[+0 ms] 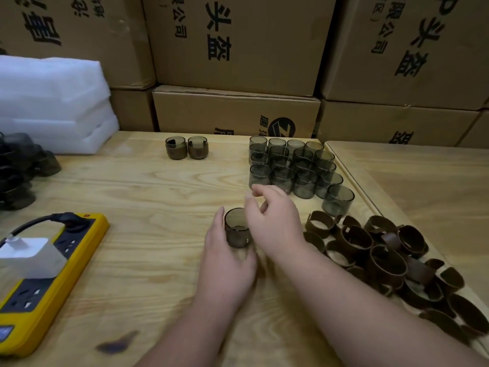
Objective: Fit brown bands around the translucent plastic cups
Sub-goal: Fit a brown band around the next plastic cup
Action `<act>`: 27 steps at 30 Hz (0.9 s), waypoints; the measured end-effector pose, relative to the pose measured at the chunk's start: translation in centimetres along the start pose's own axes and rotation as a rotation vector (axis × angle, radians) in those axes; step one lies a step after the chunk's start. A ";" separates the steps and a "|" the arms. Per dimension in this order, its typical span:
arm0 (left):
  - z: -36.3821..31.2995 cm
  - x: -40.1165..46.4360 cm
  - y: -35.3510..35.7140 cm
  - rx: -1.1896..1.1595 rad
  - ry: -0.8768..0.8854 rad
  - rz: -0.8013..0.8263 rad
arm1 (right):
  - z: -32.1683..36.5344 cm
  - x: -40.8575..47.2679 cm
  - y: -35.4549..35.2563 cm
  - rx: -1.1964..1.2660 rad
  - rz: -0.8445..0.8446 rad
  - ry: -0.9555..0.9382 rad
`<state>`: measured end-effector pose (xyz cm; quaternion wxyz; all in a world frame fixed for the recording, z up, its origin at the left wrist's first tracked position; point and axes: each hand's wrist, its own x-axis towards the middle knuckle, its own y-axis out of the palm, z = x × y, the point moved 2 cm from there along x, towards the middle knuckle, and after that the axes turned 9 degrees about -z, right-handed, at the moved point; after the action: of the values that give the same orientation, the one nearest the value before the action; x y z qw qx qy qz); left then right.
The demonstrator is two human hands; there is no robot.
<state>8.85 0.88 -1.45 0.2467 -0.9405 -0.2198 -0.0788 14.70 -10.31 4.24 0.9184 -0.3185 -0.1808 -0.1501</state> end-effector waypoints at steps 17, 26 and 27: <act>0.8 6.4 1.6 -0.470 -0.198 -0.057 | -3.9 -0.6 5.2 0.628 0.095 0.235; 1.4 9.1 1.6 -0.934 -0.409 0.183 | -3.7 1.4 5.8 0.726 0.008 0.344; 1.3 9.1 1.7 -0.923 -0.389 0.202 | -3.7 1.5 5.8 0.723 0.005 0.351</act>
<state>17.73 3.65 -0.98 -0.2338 -0.9653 -0.1120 0.0331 19.21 -8.52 -0.90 0.9885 0.0554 -0.0615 -0.1267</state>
